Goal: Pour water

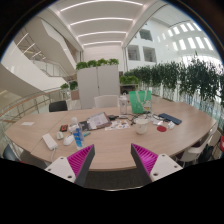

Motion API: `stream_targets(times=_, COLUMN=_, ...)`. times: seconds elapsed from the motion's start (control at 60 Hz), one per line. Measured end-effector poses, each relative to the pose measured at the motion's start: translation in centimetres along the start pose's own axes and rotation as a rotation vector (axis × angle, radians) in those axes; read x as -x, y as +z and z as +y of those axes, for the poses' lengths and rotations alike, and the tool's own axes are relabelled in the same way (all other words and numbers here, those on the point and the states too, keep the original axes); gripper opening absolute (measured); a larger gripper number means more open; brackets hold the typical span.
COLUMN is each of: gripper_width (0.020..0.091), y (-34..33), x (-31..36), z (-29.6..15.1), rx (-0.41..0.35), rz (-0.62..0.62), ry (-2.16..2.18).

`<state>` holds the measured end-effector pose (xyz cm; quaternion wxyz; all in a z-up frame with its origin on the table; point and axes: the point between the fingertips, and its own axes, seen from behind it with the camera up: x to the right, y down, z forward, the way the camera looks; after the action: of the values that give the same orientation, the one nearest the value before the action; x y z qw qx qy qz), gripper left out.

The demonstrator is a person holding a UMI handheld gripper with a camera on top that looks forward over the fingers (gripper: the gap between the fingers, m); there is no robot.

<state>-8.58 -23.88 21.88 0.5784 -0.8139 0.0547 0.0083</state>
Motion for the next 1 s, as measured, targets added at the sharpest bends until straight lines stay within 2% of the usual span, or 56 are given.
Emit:
stream_targets(times=0.3, gripper_width=0.0790, y=18.3, x=16.4, z=4.7, rx=-0.046, rz=-0.135, ry=-0.062)
stream_targets(times=0.55, gripper_width=0.0780, y=31.4, x=20.6, z=4.5, rx=-0.093, rz=-0.099, ry=-0.103)
stream_targets(times=0.6, gripper_width=0.0722, y=32.9, x=20.3, z=4.4, rx=-0.102, rz=-0.076, ry=-0.106)
stream_targets(times=0.617, gripper_width=0.0665, y=33.3, x=20.3, z=4.5, rx=-0.103, rz=-0.069, ry=-0.108)
stream_targets(times=0.65, gripper_width=0.0479, y=33.9, x=20.3, z=4.7, rx=-0.102, rz=-0.063, ry=-0.111)
stream_targets(times=0.733, gripper_width=0.0428, y=34.4, x=19.5, z=4.5, rx=-0.093, rz=-0.043, ry=-0.092)
stream_targets(times=0.833, gripper_width=0.0408, y=34.6, x=19.6, z=4.6, rx=-0.086, rz=-0.068, ry=-0.092)
stream_targets(times=0.9, gripper_width=0.0388, y=34.4, x=19.9, z=4.6, rx=-0.046, rz=-0.116, ry=-0.103)
stream_targets(times=1.0, gripper_width=0.0389, y=33.8, x=21.8, z=4.9, rx=0.051, rz=-0.265, ry=-0.082)
